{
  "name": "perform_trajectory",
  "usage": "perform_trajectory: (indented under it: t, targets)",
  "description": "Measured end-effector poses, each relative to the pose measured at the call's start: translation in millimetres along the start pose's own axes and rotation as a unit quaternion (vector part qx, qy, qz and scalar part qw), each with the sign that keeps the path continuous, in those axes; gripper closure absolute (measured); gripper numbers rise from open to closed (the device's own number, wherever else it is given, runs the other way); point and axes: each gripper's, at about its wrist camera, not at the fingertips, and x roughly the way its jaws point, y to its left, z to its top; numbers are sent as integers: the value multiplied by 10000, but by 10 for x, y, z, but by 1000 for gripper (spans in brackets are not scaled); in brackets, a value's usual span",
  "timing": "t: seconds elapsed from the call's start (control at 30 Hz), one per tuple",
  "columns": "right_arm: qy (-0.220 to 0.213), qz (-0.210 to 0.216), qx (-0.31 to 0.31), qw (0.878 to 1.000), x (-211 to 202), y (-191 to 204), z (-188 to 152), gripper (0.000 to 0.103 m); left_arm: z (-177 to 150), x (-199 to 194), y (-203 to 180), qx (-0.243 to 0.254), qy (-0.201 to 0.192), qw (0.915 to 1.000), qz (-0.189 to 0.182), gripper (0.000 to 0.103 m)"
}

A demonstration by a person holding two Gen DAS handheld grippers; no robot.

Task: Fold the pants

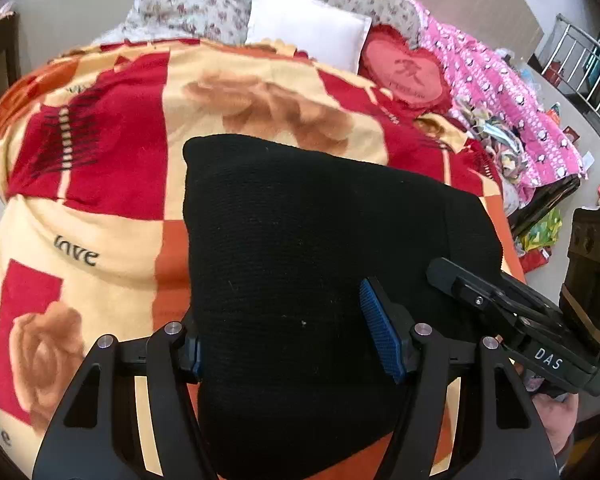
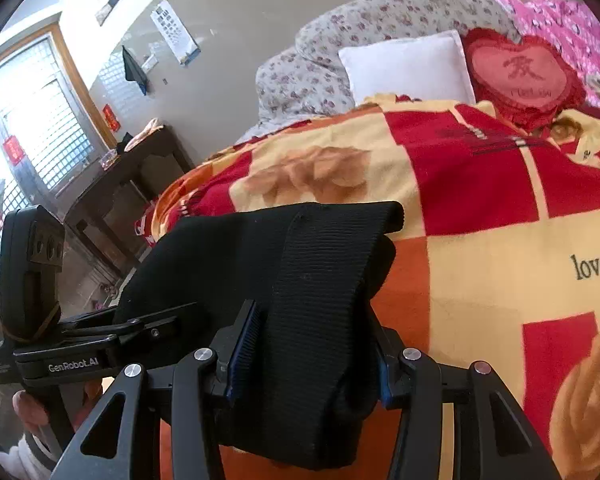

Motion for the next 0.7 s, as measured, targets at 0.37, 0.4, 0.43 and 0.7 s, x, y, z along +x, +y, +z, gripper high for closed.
perform_trajectory:
  t: [0.37,0.4,0.43,0.7]
  targets:
    - [336,-161,365,9986,384,-398,28,52,65,460,265,-344,436,9984,-41,37]
    - [271,-224,339,9988,320,-384,38,51,56,442,252,-325,443,9985,-9,37]
    - [171,-285,292,9990,228,-358,54,51,53,417,243,-311,449,9985,27,37]
    - [-74,-235,-164,9996,-100,-34,99,51,60,153,196,-242,170,9985,466,37]
